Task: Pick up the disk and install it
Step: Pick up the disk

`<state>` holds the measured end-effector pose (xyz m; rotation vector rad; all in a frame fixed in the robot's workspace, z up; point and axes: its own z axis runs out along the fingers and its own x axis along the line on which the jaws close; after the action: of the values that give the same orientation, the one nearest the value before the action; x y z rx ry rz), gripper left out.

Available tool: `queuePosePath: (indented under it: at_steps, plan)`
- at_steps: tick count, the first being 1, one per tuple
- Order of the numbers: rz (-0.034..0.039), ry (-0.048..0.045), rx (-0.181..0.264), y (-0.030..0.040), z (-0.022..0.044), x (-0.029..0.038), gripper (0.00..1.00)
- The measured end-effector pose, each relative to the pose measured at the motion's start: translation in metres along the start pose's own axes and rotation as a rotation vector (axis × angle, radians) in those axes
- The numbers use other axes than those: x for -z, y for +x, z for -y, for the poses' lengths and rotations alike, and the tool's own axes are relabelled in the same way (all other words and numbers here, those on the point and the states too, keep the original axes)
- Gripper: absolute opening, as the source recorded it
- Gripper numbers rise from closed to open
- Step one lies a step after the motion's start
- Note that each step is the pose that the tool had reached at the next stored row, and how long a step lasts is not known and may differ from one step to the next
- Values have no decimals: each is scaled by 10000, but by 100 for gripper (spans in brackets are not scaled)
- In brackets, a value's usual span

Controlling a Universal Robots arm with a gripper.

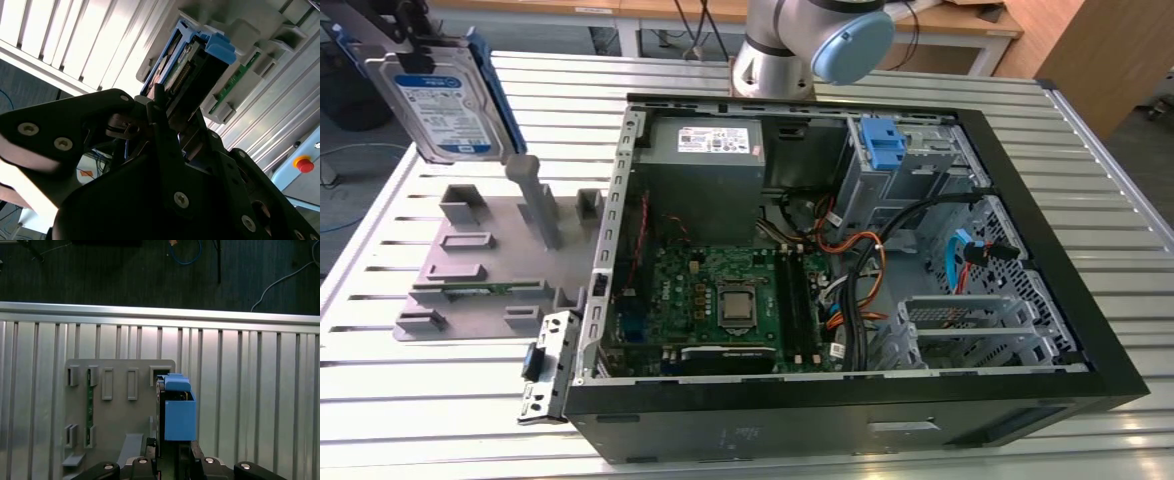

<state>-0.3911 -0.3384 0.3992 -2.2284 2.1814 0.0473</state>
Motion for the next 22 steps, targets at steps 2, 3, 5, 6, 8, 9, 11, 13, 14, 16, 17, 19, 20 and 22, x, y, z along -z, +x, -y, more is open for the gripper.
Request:
queuePosePath:
  at_steps: [2, 3, 5, 6, 8, 9, 11, 13, 14, 16, 17, 19, 20, 22]
  plan:
    - [0, 0, 0, -1, 0, 15, 35]
    - [0, 0, 0, -1, 0, 20, 35]
    - [0, 0, 0, -1, 0, 30, 35]
    - [0, -1, 0, -1, 0, 36, 35]
    - [-1, -1, -1, -2, 0, 49, 35]
    - [0, -1, 0, -2, 0, 56, 35]
    - [0, 0, 0, -3, 0, 70, 35]
    - [0, 0, 0, -3, 0, 84, 35]
    - [0, 0, 0, -3, 0, 89, 35]
    - [0, 1, 0, -3, 0, 92, 35]
    - [0, 1, 0, -4, 0, 92, 35]
    - [0, 0, 0, -4, 0, 96, 35]
    - [0, 0, 0, -4, 0, 96, 35]
    - [-1, -1, 0, -4, -1, 99, 35]
